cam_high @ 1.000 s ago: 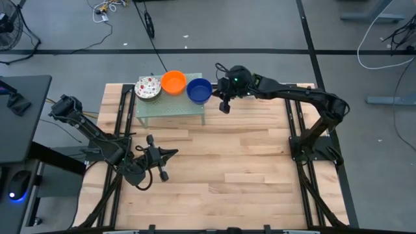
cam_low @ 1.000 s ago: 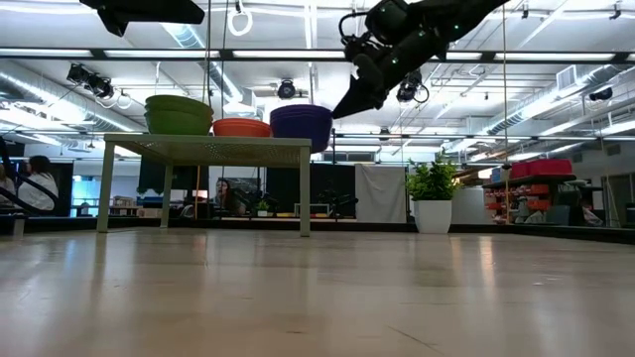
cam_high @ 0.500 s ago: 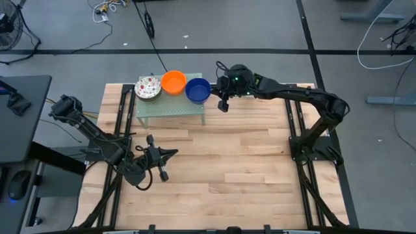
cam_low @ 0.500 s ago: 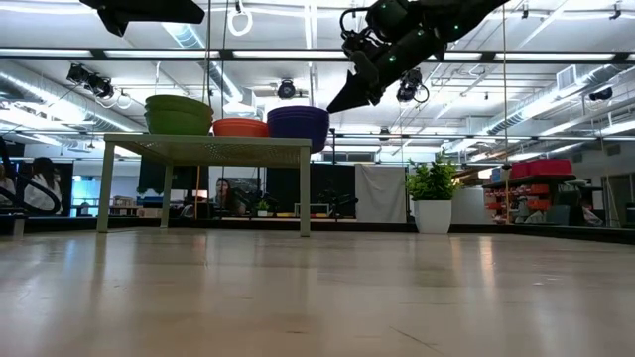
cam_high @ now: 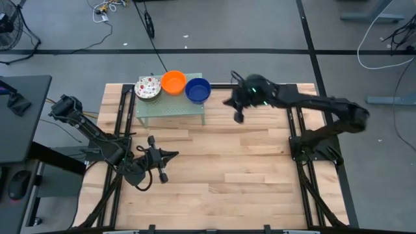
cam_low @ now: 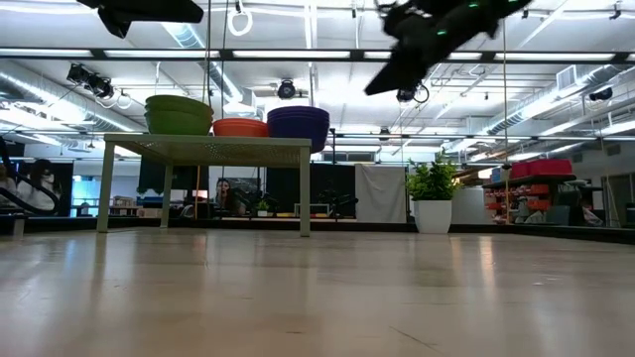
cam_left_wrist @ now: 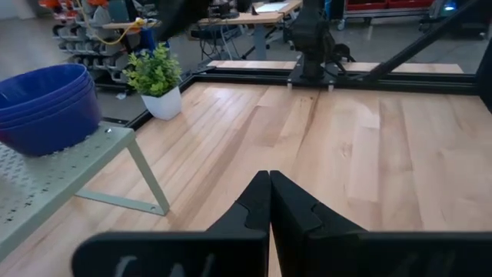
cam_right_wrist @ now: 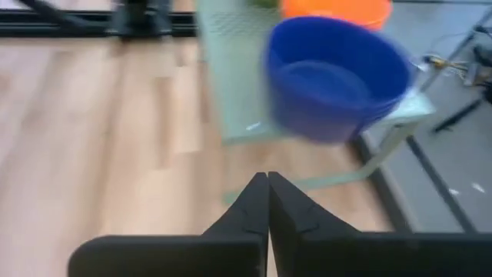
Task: Pick & Place Mini bowls
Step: Return to Home Position
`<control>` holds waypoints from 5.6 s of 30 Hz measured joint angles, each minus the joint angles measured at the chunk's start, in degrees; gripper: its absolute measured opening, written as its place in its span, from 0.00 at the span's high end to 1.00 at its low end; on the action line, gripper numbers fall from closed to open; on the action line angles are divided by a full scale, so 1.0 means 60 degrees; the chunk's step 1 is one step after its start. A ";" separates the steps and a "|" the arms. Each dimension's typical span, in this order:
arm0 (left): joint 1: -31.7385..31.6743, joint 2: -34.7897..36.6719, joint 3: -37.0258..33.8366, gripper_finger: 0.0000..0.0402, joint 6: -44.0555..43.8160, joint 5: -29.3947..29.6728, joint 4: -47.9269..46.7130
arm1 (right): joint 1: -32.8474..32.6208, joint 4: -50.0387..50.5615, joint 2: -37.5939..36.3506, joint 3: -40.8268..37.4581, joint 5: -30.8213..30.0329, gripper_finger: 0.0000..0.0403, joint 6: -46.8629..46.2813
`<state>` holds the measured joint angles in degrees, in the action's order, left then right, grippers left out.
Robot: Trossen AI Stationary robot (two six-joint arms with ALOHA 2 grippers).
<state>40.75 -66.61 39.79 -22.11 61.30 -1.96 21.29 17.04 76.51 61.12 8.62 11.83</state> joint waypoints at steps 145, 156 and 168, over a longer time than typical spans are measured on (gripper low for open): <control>-0.7158 1.0855 -0.6561 0.95 0.0966 -1.0008 0.0806 | -0.3407 -0.3645 -1.2750 -1.0013 -0.2530 0.99 -0.3133; -0.7158 1.0856 -0.6561 0.95 0.0963 -1.0012 0.0779 | -0.4367 -0.2963 -1.2750 -1.0021 -0.1259 0.99 -0.2077; -0.7158 1.0853 -0.6561 0.95 0.0959 -1.0012 0.0781 | -0.4148 -0.3012 -1.2754 -1.0021 -0.1337 0.99 -0.2146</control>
<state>-2.20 -1.49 0.43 -16.36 1.23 2.72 -3.60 -1.03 -0.01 0.99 0.60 -1.05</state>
